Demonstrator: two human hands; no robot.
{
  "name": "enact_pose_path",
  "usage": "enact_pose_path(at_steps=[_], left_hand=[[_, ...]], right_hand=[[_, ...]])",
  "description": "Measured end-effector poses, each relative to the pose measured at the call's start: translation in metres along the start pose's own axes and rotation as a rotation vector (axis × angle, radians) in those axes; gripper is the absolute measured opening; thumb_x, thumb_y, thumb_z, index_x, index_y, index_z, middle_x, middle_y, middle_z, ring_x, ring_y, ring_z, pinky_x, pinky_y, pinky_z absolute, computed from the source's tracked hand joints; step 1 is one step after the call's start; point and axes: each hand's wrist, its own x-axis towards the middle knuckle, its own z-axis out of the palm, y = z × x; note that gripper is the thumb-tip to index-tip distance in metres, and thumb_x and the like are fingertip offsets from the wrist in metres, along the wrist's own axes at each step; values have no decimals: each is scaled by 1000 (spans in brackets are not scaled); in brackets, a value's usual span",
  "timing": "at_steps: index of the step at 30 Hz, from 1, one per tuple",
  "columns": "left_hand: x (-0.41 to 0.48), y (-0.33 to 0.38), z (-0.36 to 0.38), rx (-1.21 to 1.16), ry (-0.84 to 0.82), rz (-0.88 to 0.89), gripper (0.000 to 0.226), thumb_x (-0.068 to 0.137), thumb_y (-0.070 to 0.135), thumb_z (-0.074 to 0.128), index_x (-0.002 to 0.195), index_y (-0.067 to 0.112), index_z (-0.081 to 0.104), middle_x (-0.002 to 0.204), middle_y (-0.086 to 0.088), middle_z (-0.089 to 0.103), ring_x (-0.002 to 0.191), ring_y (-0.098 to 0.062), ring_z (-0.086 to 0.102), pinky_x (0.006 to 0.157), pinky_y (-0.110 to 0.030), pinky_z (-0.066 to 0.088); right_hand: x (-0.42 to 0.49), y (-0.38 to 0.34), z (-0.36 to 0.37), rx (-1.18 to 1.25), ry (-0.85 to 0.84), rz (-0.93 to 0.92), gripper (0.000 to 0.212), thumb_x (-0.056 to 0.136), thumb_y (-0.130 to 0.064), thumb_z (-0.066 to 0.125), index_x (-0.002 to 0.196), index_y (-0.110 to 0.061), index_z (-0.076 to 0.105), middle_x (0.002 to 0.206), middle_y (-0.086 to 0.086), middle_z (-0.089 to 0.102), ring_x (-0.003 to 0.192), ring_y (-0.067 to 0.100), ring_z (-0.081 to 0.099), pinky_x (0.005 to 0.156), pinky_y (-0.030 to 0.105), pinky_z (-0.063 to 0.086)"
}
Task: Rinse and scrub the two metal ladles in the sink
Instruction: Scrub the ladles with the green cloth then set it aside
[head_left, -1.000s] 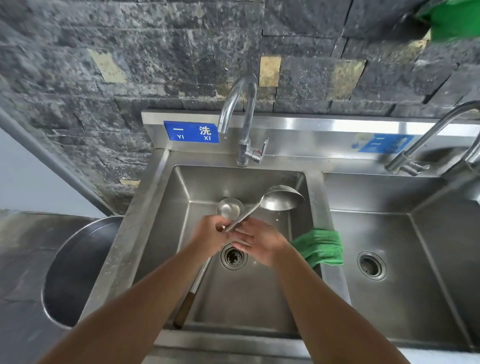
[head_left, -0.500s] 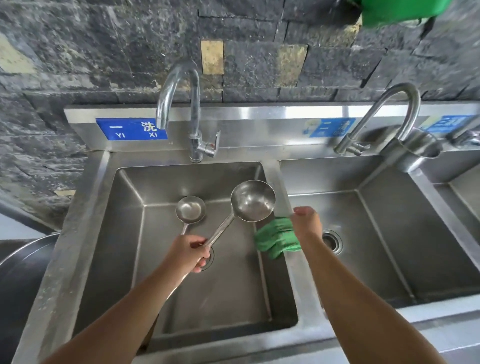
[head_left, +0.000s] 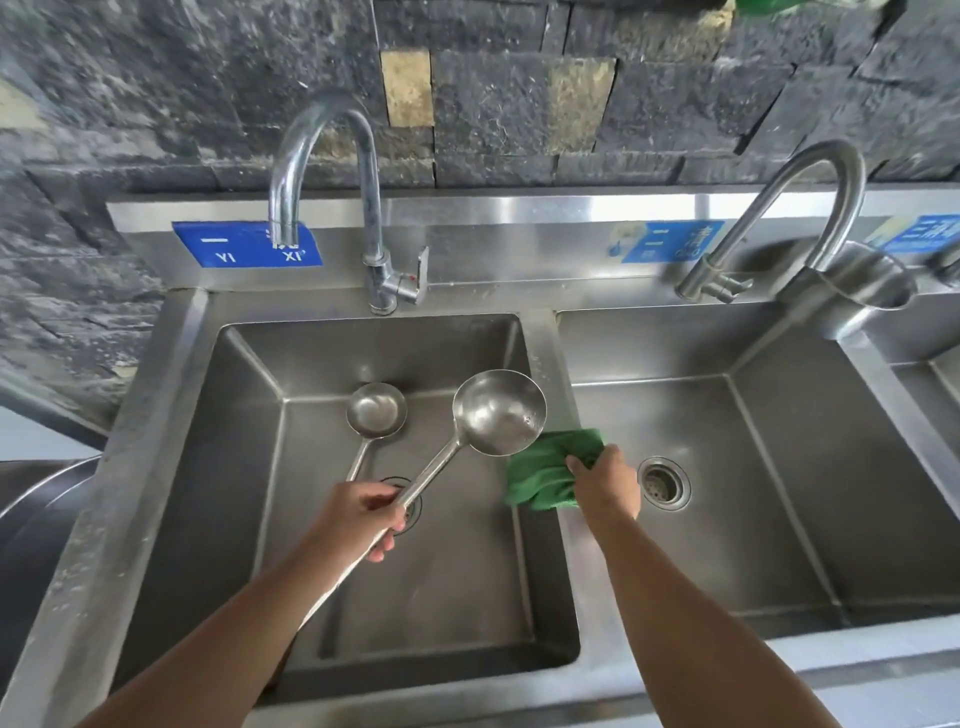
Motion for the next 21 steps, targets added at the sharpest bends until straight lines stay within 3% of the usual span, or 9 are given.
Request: enact_pose_path(at_steps=[3,7,9,11,14,17,21], left_hand=[[-10,0,-10,4,8,8,10,86,-11,60,89,-20,63,68,-20,61,45,-19,52,41,-23,38],[-27,8,-28,-26,3,38,20,79,0,66,87,-17,65,71,-26,60,46,-22,51,40,-24,38],[-35,13,-37,-47,1,57,16,82,-2,63,88,-17,64,71,-27,60,51,-23,50,42,-25,37],[-44,18,-47,-67,-7,81,11,89,-7,58,88,-17,63,73,-28,60,57,-25,50,44,-26,37],[-60,29,-57,-94,-33,119,10,93,-3,59,98,-8,65,79,-22,66,58,-24,54,45,-26,41],[-71,36,-71,-69,-94,170,14,95,0,57,104,-7,64,82,-17,69,56,-19,57,44,-26,43],[-77,40,-96,-49,-120,241,13,95,1,57,101,-8,65,84,-20,69,56,-18,57,42,-26,43]], right_hand=[[-5,4,-14,-5,107,-70,26,90,-31,64,106,-12,55,98,16,68,93,38,64,69,36,43],[-37,-13,-27,334,85,-168,22,88,-29,68,89,-8,60,82,10,67,83,35,64,67,35,46],[-66,-28,-24,642,-36,-165,17,88,-24,70,93,-9,66,84,10,70,81,34,68,72,41,53],[-95,-44,-17,1066,-256,-52,18,90,-19,69,104,-9,69,94,14,71,85,33,68,79,46,55],[-138,-66,-3,1493,-660,41,45,95,-37,57,125,-3,60,115,22,64,102,36,61,89,47,48],[-176,-101,14,1633,-805,115,65,96,-55,40,131,-3,57,130,25,59,124,40,52,114,53,31],[-206,-145,31,1620,-871,7,53,95,-42,45,124,-2,65,130,24,63,120,35,61,111,46,38]])
